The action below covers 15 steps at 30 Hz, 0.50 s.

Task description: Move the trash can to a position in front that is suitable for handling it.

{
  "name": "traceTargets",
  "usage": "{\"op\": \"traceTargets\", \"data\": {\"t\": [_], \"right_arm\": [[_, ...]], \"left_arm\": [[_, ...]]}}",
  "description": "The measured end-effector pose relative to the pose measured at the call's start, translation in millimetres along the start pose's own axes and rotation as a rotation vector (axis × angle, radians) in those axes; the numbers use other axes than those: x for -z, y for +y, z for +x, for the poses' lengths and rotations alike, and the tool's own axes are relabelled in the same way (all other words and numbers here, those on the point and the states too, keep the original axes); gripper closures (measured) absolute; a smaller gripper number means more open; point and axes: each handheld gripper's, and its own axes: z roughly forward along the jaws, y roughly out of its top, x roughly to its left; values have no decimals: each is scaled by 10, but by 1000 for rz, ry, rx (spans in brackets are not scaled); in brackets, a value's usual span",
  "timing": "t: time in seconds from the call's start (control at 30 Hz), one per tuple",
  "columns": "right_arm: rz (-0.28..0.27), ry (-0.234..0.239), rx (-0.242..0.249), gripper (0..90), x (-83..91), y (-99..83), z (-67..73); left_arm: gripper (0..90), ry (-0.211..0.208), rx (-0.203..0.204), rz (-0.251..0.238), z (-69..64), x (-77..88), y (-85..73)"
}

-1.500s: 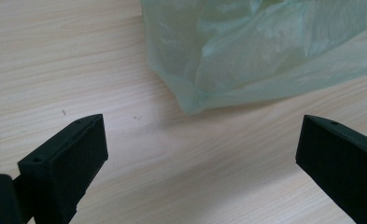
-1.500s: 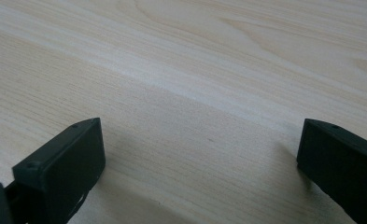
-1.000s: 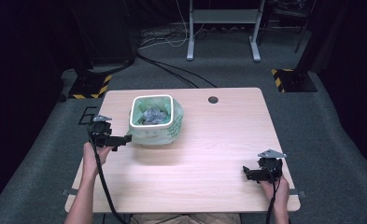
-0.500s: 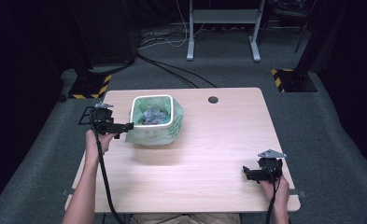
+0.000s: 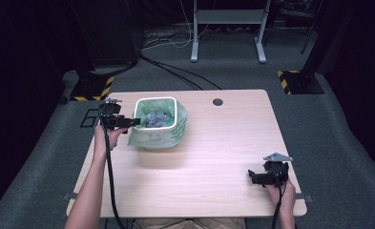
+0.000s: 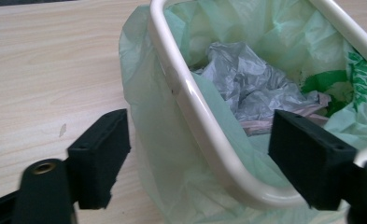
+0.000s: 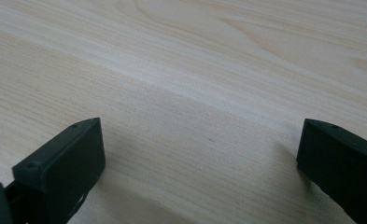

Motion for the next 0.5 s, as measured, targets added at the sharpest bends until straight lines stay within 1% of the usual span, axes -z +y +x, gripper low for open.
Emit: {"op": "traceTargets", "data": {"t": [0.07,0.1,0.17,0.2,0.23,0.27,0.3,0.37,0.5], "right_arm": [[0,0,0,3,0,0,0],[0,0,0,3,0,0,0],[0,0,0,3,0,0,0],[0,0,0,3,0,0,0],[0,0,0,3,0,0,0],[0,0,0,3,0,0,0],[0,0,0,3,0,0,0],[0,0,0,3,0,0,0],[0,0,0,3,0,0,0]], "left_arm": [[255,-16,13,1,9,-37,1],[290,-10,11,6,6,-64,5],[305,-6,8,9,4,-75,9],[355,-4,10,10,2,-87,13],[377,-5,11,9,3,-99,16],[427,-4,16,12,-2,-111,21],[427,-4,12,12,-8,-122,24],[467,-6,6,13,-18,-138,24],[546,-6,7,5,-12,-188,22]]}}
